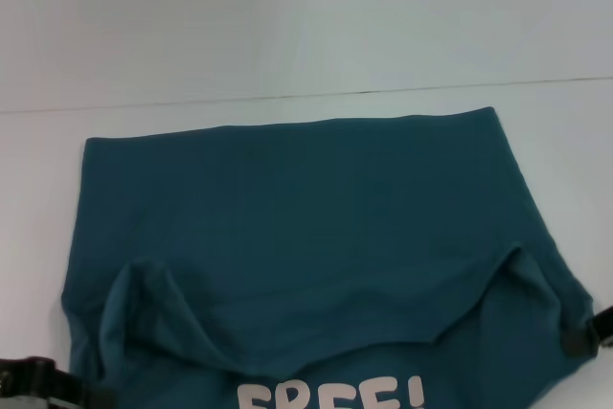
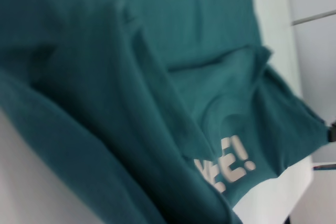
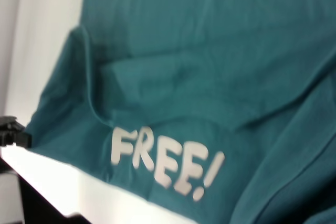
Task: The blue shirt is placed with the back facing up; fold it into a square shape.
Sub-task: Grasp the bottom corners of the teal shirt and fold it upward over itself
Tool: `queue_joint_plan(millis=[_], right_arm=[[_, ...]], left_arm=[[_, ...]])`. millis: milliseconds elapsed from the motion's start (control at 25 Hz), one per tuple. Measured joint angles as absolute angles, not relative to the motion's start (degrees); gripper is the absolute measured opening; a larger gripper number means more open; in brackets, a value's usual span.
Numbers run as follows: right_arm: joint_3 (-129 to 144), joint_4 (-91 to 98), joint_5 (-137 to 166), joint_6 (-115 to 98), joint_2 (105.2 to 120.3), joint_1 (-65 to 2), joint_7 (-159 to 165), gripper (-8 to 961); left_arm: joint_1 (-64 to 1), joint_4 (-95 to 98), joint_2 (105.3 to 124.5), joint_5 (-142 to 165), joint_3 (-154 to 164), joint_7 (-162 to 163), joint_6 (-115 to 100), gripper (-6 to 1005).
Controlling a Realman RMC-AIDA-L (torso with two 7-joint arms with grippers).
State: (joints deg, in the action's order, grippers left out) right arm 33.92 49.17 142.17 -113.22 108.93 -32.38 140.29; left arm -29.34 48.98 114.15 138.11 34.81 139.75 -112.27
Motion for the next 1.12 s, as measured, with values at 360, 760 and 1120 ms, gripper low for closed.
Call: queue_joint_plan(millis=[360,760,1120], right_arm=[[31.9,47.4,128.9,-113.7,104.01,-32.0,140.3,24],[29.8,46.1,120.9,-113.8,101.22,-30.1,141.1,24],[26.1,46.0,121.0,-112.7,100.97,-28.8,141.3,24]], left_arm=[[-32.2,50.7,110.84,139.5,30.3,140.3,-115.2,8],[-36.5,50.8,108.91,139.7,29.2,143.0,-113.6,9],[-37.4,50.5,108.42,139.6,26.5,144.7,-109.3,9]])
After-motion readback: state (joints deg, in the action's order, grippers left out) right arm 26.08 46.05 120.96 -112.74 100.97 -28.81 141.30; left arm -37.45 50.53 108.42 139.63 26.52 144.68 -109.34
